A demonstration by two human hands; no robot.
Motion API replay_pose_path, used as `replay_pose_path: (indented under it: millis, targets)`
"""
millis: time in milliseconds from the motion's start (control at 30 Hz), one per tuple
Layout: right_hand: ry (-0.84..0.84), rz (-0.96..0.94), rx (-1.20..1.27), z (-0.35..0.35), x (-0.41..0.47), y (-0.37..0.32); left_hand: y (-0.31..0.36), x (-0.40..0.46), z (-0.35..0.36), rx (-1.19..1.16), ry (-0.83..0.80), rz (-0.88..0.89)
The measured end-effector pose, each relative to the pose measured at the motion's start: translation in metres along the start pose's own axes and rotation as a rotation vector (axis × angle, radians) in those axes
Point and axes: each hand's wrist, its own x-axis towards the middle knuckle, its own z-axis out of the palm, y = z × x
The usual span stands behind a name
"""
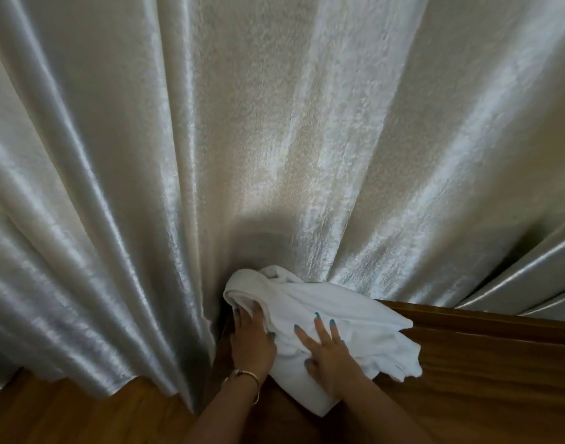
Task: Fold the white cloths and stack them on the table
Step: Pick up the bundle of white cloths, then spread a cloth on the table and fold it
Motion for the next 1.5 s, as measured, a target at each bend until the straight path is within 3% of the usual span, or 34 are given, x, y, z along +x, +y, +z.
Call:
replay_pose_path:
  millis: [100,167,267,333,467,533,667,800,900,967,1133,1300,1500]
  targets:
    - [-0.064,0.034,0.035,-0.006,0.009,0.003,-0.003,0.007,0.000,-0.025,0.032,0.036]
    - [-0.209,0.072,0.011,-0.022,0.014,0.000,-0.006,0.010,-0.005,-0.007,0.004,0.073]
    - [-0.328,0.106,-0.055,-0.051,0.012,-0.013,-0.006,0.009,-0.018,-0.190,0.021,0.169]
    - [-0.193,0.114,-0.023,-0.063,0.002,-0.025,-0.007,0.008,-0.028,-0.369,0.131,0.135]
    - [0.154,0.126,0.098,-0.073,-0.015,-0.052,-0.005,0.011,-0.046,-0.781,0.394,-0.317]
    - [0.197,0.152,0.181,-0.081,-0.016,-0.065,0.000,0.012,-0.055,-0.919,0.397,-0.460]
    - [0.170,0.227,0.306,-0.091,-0.015,-0.081,0.006,0.007,-0.068,-1.153,0.284,-0.505]
    - [0.257,0.245,0.385,-0.100,-0.023,-0.085,0.011,0.003,-0.082,-1.234,0.071,-0.315]
    - [0.407,0.072,0.459,-0.125,-0.035,-0.084,0.033,-0.008,-0.098,-1.343,-0.057,-0.238]
    - [0.463,-0.004,0.550,-0.145,-0.050,-0.076,0.051,-0.019,-0.109,-1.342,-0.158,-0.058]
    - [0.701,0.093,0.726,-0.186,-0.104,-0.029,0.100,-0.049,-0.133,-0.999,-0.132,0.434]
    - [0.682,0.180,0.796,-0.221,-0.164,0.014,0.159,-0.070,-0.152,-0.705,-0.035,0.550]
    - [0.856,0.136,0.807,-0.263,-0.235,0.052,0.219,-0.092,-0.166,-0.351,-0.082,0.846]
